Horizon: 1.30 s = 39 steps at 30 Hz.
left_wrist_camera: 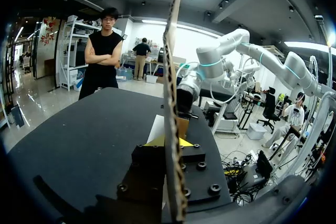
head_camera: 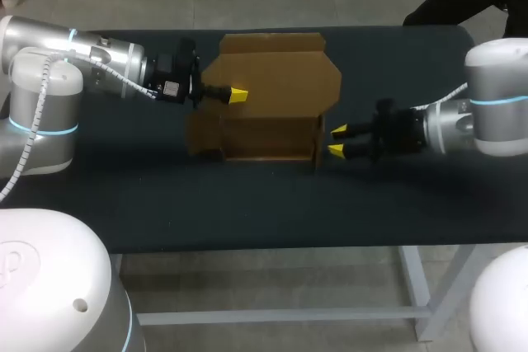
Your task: Assemble the packaging by folding the flat box into shape, placing the metal phone stand inside, and closing the box properly
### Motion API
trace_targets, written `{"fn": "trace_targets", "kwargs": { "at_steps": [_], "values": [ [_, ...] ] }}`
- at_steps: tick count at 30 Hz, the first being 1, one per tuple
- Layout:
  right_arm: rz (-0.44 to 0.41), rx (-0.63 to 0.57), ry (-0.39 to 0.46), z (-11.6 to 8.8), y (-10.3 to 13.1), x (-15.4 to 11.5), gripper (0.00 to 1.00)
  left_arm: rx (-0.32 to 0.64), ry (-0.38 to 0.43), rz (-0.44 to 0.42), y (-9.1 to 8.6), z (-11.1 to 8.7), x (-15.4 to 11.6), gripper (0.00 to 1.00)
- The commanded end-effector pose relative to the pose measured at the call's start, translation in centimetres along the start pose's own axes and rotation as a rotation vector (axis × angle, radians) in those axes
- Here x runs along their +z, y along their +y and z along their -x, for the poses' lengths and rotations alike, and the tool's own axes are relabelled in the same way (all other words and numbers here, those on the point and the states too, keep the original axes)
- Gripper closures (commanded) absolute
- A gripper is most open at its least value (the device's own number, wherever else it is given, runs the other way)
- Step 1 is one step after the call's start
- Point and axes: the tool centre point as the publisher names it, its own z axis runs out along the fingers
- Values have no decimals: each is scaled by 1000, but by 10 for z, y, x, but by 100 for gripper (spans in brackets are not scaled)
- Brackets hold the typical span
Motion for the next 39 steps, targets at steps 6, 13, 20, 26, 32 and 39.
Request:
{"fn": "trace_targets", "kwargs": {
  "at_steps": [6, 13, 20, 26, 32, 39],
  "values": [
    [22, -22, -15, -3, 5, 7, 51, 0, -1, 3, 4, 0, 1, 100],
    [31, -37, -37, 0, 11, 12, 51, 0, -1, 3, 4, 0, 1, 100],
    [36, -74, -50, 2, 21, 22, 51, 0, -1, 3, 4, 0, 1, 100],
    [35, -75, -53, 5, 23, 30, 51, 0, -1, 3, 4, 0, 1, 100],
    [42, -54, -95, 5, 20, 34, 51, 0, -1, 3, 4, 0, 1, 100],
    [60, -29, -174, 6, 19, 33, 51, 0, -1, 3, 4, 0, 1, 100]
  ]
}}
